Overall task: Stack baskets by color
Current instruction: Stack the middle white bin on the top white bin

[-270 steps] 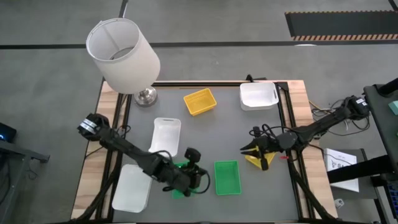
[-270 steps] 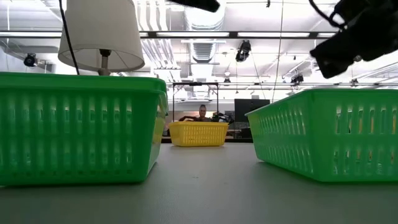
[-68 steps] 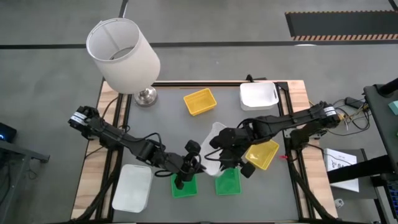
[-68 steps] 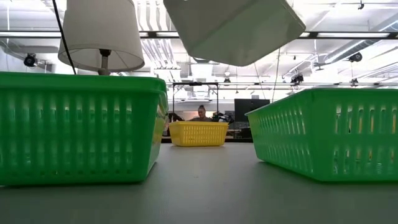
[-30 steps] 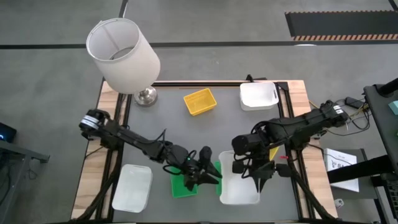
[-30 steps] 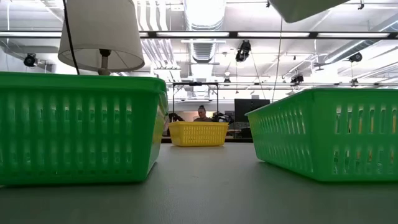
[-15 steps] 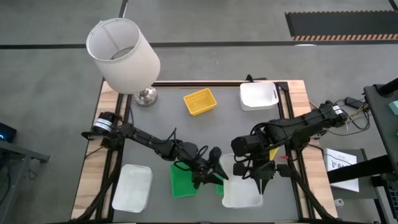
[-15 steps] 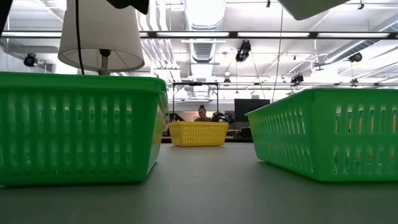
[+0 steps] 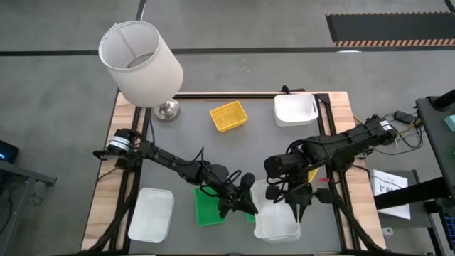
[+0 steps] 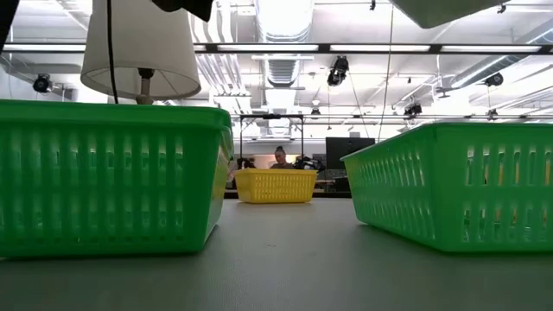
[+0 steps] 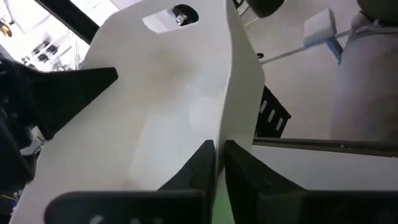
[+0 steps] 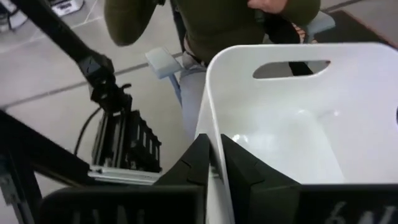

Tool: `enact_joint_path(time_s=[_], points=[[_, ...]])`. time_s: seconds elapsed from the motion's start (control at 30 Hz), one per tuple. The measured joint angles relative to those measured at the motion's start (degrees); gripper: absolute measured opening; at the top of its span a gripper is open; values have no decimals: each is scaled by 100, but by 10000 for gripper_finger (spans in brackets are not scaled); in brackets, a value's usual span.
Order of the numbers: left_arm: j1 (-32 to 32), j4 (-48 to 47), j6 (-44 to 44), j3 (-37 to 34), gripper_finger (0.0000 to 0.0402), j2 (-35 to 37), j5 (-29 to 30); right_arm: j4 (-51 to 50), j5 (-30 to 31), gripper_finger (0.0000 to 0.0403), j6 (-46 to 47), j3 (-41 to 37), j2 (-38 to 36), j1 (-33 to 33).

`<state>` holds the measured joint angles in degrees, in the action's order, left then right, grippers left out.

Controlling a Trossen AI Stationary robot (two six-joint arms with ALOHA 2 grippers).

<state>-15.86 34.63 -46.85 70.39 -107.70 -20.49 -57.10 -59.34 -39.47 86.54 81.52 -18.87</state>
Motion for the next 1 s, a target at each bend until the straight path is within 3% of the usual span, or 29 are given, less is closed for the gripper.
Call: enact_joint_path(time_s=[0.2,0.6,1.0], points=[[0,0,0,0,2,0,-52,321,23,57,566,-64,-2,0],[7,41,11,0,0,4,-63,362,45,153,665,-87,-2,4],[13,-30,272,4,1,15,-289,365,128,176,720,-57,-44,15]])
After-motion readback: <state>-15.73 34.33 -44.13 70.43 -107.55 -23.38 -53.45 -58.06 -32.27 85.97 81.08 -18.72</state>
